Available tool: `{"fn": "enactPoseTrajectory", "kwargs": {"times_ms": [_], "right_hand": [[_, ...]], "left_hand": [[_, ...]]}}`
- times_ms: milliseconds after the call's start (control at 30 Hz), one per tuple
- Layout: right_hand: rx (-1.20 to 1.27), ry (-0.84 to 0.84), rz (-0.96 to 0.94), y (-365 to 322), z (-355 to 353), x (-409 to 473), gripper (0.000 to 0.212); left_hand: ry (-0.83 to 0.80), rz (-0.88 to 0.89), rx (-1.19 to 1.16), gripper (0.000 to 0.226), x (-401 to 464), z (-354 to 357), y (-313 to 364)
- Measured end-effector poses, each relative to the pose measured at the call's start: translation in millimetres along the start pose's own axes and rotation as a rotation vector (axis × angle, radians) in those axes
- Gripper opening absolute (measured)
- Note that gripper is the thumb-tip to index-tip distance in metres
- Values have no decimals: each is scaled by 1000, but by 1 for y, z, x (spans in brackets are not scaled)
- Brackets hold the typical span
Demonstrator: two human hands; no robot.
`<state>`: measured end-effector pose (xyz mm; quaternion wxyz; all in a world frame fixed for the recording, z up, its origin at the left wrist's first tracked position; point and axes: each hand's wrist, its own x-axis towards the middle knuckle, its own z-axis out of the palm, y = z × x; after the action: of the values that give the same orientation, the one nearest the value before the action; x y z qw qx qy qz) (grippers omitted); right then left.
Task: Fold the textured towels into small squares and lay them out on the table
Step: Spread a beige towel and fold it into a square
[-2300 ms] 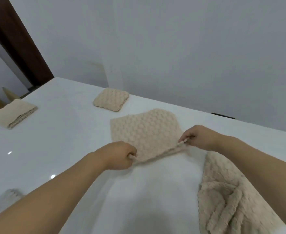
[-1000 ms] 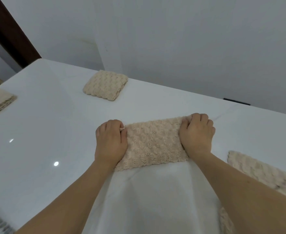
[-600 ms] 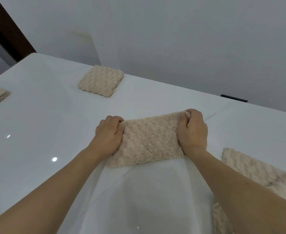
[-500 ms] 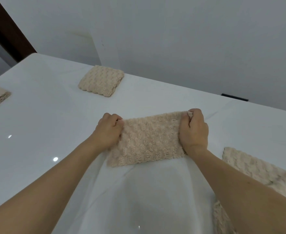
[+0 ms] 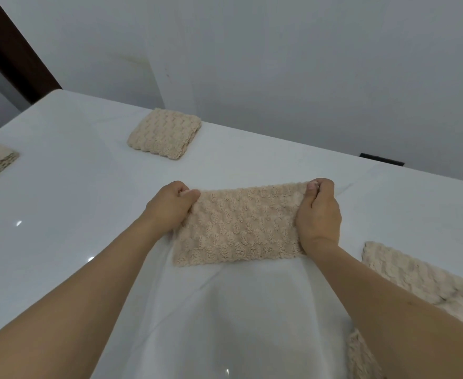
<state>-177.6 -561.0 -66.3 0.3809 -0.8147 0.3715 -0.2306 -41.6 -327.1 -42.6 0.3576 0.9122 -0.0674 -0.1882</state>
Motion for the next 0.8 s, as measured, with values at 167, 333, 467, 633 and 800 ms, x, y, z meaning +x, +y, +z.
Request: {"fn": "enactPoseTrajectory", "kwargs": {"times_ms": [167, 333, 467, 633, 800], "right_hand": [[-215, 56, -83, 1, 5, 3, 16], [-332, 84, -136, 3, 9, 5, 20], [-363, 88, -147, 5, 10, 5, 19], [-394, 73, -145, 4, 11, 5, 16], [-406, 70, -136, 4, 11, 6, 19]], "left_hand": [[184, 16, 112, 24, -4, 5, -4], [516, 490, 414, 26, -29, 41, 18], [343, 647, 514, 34, -34, 59, 17], [287, 541, 604, 27, -12, 40, 8], [84, 590, 555, 7, -5, 23, 19]]}}
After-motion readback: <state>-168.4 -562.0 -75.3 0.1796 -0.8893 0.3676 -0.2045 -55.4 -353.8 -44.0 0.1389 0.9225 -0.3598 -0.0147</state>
